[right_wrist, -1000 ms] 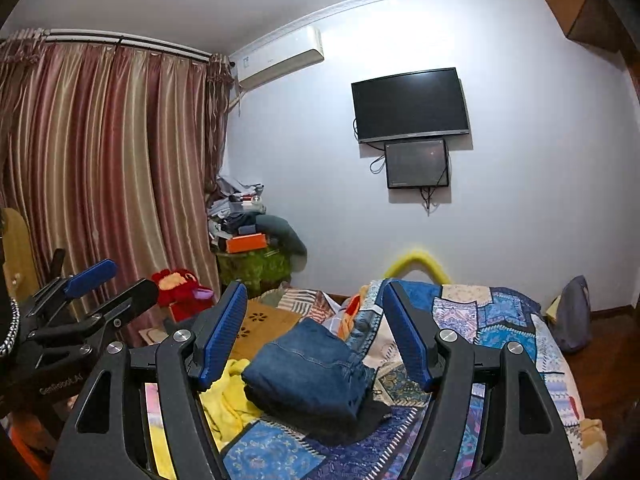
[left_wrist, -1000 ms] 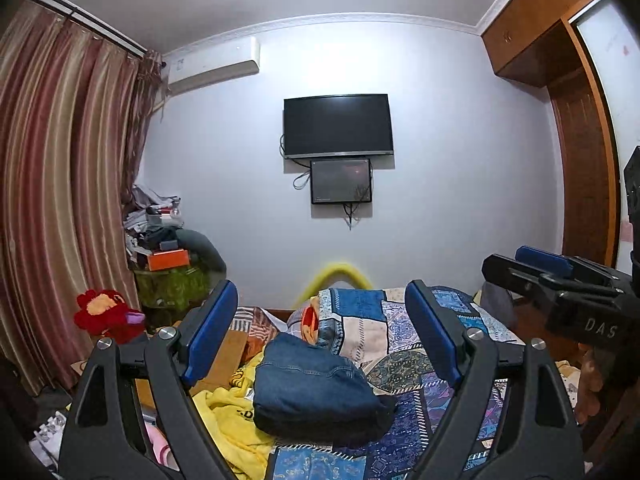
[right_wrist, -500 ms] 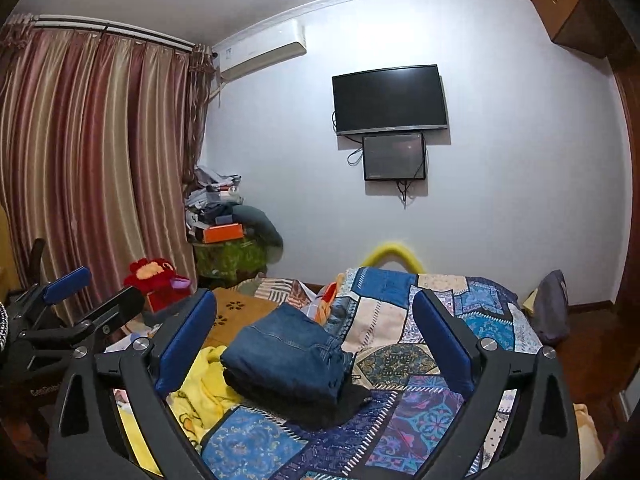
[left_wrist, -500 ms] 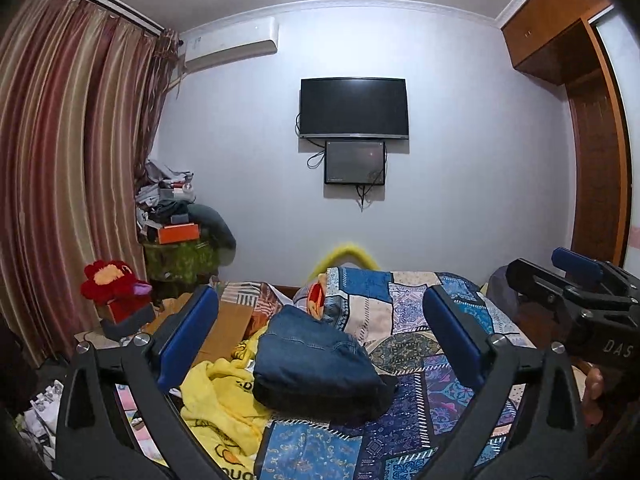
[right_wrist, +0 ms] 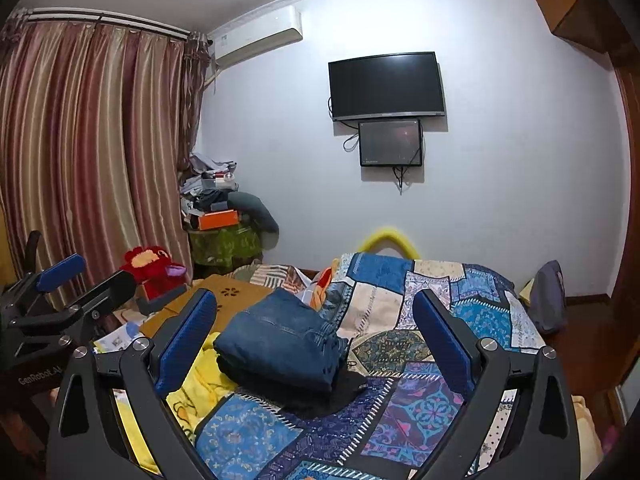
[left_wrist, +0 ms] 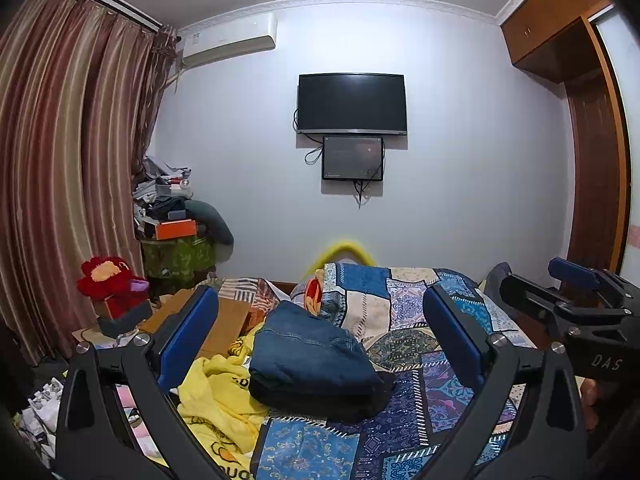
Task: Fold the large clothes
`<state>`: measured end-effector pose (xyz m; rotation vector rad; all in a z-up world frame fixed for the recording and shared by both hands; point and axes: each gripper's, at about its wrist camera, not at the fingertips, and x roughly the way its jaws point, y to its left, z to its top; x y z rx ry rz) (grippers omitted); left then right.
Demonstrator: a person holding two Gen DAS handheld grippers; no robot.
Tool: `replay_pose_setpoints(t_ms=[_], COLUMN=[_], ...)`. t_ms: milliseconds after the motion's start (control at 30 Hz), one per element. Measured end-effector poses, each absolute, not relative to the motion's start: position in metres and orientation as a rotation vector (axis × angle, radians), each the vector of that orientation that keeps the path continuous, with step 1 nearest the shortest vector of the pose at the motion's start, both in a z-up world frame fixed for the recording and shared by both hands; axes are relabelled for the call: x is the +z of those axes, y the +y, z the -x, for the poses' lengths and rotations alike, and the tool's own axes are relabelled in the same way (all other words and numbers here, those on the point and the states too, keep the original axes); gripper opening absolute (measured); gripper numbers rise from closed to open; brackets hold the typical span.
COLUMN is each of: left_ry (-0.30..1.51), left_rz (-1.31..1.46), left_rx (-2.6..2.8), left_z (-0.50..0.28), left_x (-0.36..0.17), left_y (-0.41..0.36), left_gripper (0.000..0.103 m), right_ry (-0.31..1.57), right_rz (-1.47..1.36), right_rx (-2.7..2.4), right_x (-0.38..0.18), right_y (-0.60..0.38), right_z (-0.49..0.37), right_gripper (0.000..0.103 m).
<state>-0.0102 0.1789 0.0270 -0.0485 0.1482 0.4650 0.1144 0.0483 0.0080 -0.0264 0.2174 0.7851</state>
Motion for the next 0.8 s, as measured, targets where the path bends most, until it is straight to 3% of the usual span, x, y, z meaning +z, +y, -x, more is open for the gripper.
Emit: replay_pose_setpoints(t_ms=[800], left_ry=[0.174], left_rz=[0.058], left_rx=[0.464], left_z=[0.0055], left_x=[0.0203], left_y=[0.1848], left_gripper=[0.102], right_ry=[0.257], right_rz=[-0.001], right_rx=[0.776], right_x=[0.0073], right_y=[0.0404], right_z=[-0.1184], right_gripper=[0.098])
